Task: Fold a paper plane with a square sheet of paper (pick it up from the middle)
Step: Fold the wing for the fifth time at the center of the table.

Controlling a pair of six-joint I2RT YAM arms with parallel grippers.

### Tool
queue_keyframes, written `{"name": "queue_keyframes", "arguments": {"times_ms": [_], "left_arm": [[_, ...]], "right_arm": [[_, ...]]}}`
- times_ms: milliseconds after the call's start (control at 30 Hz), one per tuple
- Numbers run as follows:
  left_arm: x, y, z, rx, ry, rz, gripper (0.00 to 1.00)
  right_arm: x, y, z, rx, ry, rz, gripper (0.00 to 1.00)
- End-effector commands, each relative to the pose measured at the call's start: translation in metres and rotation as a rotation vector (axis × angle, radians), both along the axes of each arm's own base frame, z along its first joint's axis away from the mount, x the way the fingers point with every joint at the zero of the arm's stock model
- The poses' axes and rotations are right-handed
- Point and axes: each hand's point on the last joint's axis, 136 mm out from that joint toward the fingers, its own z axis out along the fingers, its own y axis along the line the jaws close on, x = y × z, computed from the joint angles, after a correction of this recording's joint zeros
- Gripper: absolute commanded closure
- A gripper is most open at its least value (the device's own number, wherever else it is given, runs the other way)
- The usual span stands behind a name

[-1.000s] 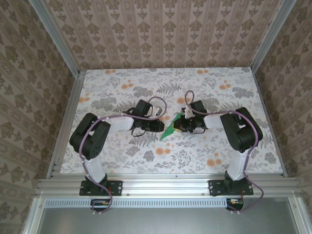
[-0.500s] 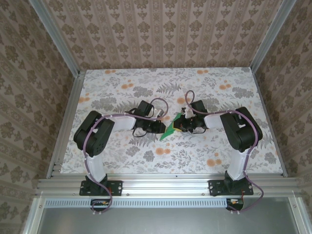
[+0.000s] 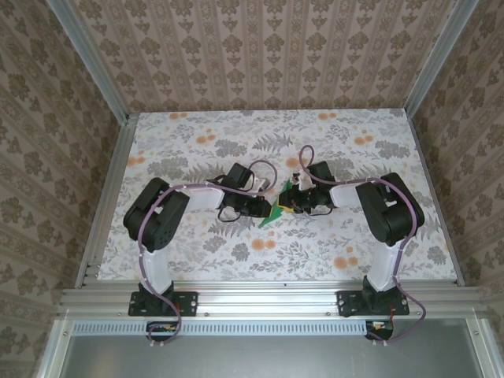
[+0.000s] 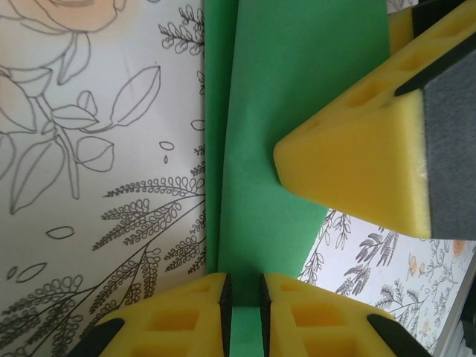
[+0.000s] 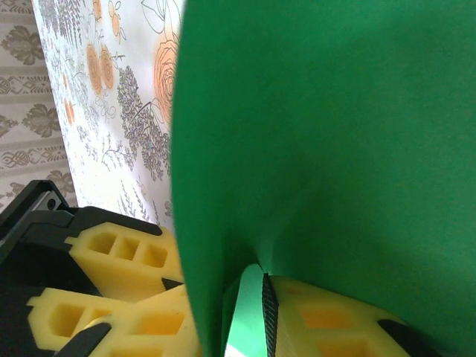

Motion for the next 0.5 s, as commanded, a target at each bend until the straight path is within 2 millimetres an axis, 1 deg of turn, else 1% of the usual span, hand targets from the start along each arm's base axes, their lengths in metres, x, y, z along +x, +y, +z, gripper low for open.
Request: {"name": "queue_keyframes", "arguments": {"times_ms": [0,233,333,467], "left_arm": [[-0.002,-0.003,-0.006,0.033,-0.01,-0.033,0.8],[-0.004,-0.003,-0.008,0.064,-0.025,-0.036,0.8],[0.0,-0.001,0.0,0.058,-0.054,-0.016,0.78],[0.004,0.003,0.016,0.036,-0.131,0.006,0.69]], "right_arm": [[-0.011,-0.025,-0.057,-0.195,0.071,-0.051,0.75],[-0.013,-0.028,-0.059,-0.22,0.06,-0.048,0.74],[-0.012,-0.028,-0.057,-0.219,0.057,-0.05,0.75],[-0.011,-0.027,-0.056,-0.214,0.062,-0.057,0.75]]}}
